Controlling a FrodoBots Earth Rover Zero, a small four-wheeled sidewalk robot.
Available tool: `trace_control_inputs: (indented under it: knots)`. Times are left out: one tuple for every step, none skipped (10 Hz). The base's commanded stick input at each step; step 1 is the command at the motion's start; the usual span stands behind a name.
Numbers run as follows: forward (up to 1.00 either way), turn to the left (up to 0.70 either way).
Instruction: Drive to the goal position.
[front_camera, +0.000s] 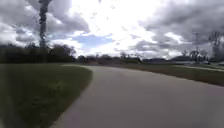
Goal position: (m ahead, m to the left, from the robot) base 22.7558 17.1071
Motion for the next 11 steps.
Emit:
trace_control_inputs:
  knots:
    - [1.0,0.0]
    - [1.0,0.0]
    - [1.0,0.0]
    - [1.0,0.0]
    - [1.0,0.0]
    - [1.0,0.0]
    - [1.0,0.0]
    - [1.0,0.0]
    - [1.0,0.0]
    - [1.0,0.0]
    - [1.0,0.0]
